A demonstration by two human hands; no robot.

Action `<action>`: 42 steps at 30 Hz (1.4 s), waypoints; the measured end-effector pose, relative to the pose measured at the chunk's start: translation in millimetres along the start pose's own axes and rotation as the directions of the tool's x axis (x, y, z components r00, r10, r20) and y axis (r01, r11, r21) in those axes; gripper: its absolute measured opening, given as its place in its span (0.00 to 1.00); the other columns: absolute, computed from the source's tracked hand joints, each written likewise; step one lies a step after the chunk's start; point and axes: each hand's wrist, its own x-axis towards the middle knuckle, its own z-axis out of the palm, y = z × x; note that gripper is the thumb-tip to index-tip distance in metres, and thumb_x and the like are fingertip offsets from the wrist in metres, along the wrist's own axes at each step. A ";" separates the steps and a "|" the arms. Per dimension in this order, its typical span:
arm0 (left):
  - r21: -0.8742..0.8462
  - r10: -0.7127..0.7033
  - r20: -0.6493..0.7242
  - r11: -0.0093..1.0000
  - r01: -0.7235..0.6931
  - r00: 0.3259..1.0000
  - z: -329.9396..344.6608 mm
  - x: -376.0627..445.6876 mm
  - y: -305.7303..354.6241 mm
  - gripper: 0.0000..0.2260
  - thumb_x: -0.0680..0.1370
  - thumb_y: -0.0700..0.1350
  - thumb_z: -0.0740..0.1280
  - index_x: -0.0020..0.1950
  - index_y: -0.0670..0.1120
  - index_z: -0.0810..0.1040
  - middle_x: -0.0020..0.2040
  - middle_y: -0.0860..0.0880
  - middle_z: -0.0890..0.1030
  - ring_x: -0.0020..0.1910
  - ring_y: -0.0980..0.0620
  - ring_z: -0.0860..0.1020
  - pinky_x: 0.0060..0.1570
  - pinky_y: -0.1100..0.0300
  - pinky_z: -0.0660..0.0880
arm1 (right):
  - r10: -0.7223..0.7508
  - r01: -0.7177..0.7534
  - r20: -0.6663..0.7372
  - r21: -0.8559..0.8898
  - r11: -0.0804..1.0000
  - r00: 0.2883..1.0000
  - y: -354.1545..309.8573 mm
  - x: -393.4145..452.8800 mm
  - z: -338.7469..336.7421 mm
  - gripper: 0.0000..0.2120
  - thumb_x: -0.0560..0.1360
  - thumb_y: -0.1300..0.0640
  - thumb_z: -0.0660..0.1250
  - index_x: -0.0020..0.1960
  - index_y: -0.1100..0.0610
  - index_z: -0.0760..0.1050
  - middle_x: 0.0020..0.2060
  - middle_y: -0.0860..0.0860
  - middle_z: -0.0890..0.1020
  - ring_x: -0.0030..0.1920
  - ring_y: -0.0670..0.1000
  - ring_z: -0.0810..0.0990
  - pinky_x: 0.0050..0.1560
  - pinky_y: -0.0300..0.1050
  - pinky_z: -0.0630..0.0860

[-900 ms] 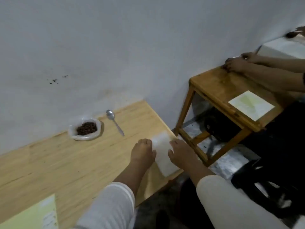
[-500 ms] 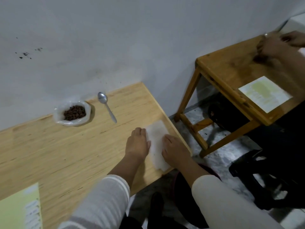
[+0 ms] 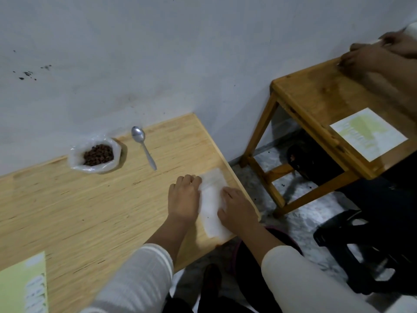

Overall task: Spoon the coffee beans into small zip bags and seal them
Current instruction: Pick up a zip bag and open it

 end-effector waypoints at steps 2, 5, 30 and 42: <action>-0.011 0.012 -0.012 1.000 -0.013 1.000 -0.3 0.7 2.6 0.14 0.69 0.36 0.71 0.53 0.45 0.79 0.44 0.45 0.81 0.41 0.43 0.77 0.37 0.53 0.73 | -0.012 0.012 -0.018 -0.006 1.000 1.000 -0.5 0.1 -0.1 0.27 0.75 0.52 0.58 0.72 0.58 0.60 0.70 0.51 0.66 0.70 0.51 0.63 0.68 0.45 0.64; -0.076 0.034 -0.020 0.996 -0.036 0.999 2.0 -0.8 4.0 0.16 0.65 0.32 0.73 0.50 0.44 0.81 0.38 0.44 0.82 0.32 0.42 0.79 0.28 0.57 0.75 | -0.024 0.024 -0.051 -0.013 1.000 0.998 0.6 0.7 1.3 0.26 0.75 0.52 0.58 0.71 0.58 0.61 0.69 0.51 0.68 0.68 0.51 0.65 0.67 0.44 0.65; -0.750 -0.596 -0.288 0.627 0.210 0.750 -108.2 3.3 -65.7 0.19 0.72 0.45 0.73 0.60 0.47 0.73 0.51 0.53 0.77 0.44 0.61 0.75 0.42 0.71 0.70 | -0.178 0.279 -0.229 0.551 0.787 0.957 -128.0 66.5 -88.1 0.03 0.73 0.58 0.68 0.41 0.54 0.78 0.35 0.49 0.80 0.38 0.48 0.79 0.41 0.39 0.73; -0.894 -0.705 -0.202 0.416 0.165 0.680 -161.7 -38.0 -157.5 0.10 0.78 0.44 0.65 0.59 0.50 0.78 0.52 0.56 0.82 0.51 0.61 0.79 0.51 0.71 0.73 | -0.302 0.136 -0.008 0.904 0.404 0.953 -285.8 67.1 -64.7 0.03 0.74 0.59 0.69 0.48 0.55 0.79 0.45 0.55 0.84 0.44 0.47 0.82 0.47 0.39 0.78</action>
